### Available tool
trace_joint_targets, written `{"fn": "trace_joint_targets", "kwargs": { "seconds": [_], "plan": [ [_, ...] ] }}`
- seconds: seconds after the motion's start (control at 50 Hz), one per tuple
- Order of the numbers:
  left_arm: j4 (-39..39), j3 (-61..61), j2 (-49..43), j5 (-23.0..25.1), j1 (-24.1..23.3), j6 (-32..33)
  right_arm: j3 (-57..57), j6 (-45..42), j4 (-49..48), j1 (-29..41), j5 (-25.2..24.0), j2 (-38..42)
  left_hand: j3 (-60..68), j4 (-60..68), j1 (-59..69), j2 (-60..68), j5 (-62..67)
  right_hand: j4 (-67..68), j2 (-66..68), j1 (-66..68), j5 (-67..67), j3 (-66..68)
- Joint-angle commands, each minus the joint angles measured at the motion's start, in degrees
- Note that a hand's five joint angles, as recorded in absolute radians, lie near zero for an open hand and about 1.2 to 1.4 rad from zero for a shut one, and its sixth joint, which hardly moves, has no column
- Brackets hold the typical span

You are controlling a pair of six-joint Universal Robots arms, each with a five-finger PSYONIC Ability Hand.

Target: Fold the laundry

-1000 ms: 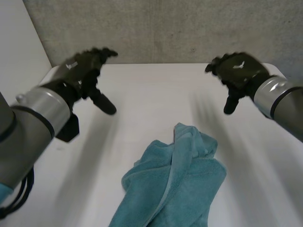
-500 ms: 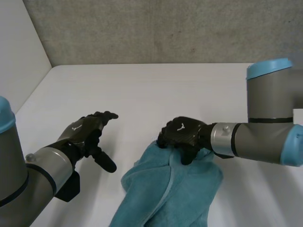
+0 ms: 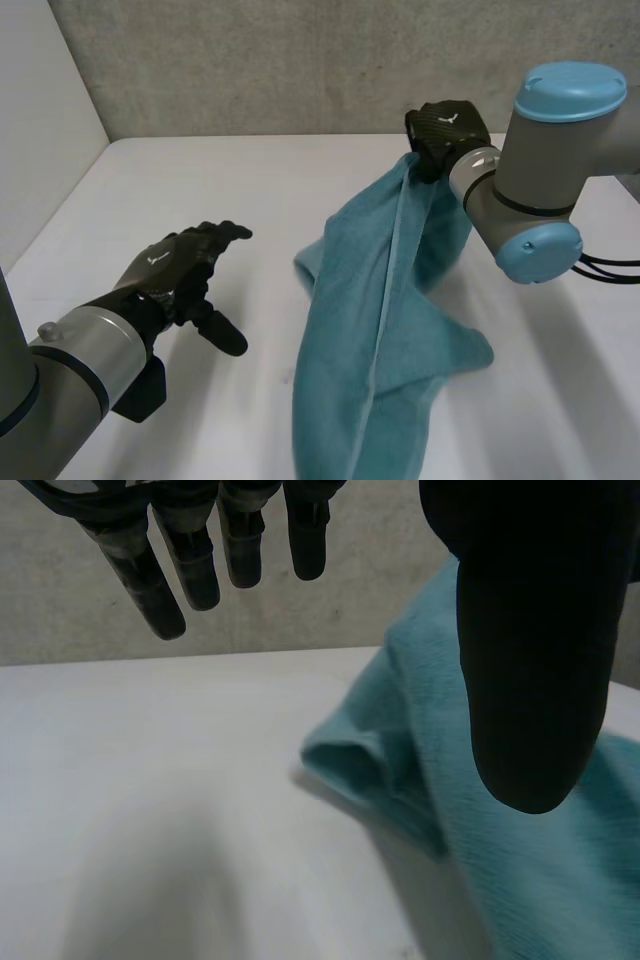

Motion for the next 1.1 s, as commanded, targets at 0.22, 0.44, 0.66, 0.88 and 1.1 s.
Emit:
{"fn": "trace_joint_targets", "kwargs": {
  "seconds": [0.22,0.44,0.66,0.88,1.1],
  "plan": [
    [0.1,7.2,-14.2,-2.6,-13.4,-5.2,-0.7,-1.4,0.0,0.6,5.3,5.6,3.9,3.9,3.8,3.9,4.1,11.7,12.9,26.1,14.5,12.5],
    [2.9,8.9,-23.4,-11.5,-18.1,-5.1,1.6,-1.2,-0.2,-0.4,5.6,5.0,3.7,3.7,3.7,3.8,3.9,11.7,12.9,26.1,14.5,12.5],
    [3.9,10.6,-26.5,-12.3,-21.3,-5.0,3.4,-1.5,-5.6,-2.1,9.6,4.6,3.6,3.5,3.5,3.6,3.7,11.7,12.9,26.1,14.5,12.5],
    [7.7,10.1,-26.9,-19.9,-21.7,-4.6,3.9,-2.2,-9.0,-4.8,10.1,4.8,2.1,2.0,2.0,2.1,2.2,11.7,12.9,26.1,14.5,12.5],
    [7.7,10.0,-27.9,-20.0,-21.7,-4.5,4.0,-3.5,-10.7,-6.3,11.0,5.6,1.4,1.4,1.3,1.4,1.5,11.7,12.9,26.1,14.5,12.5]
  ]
}}
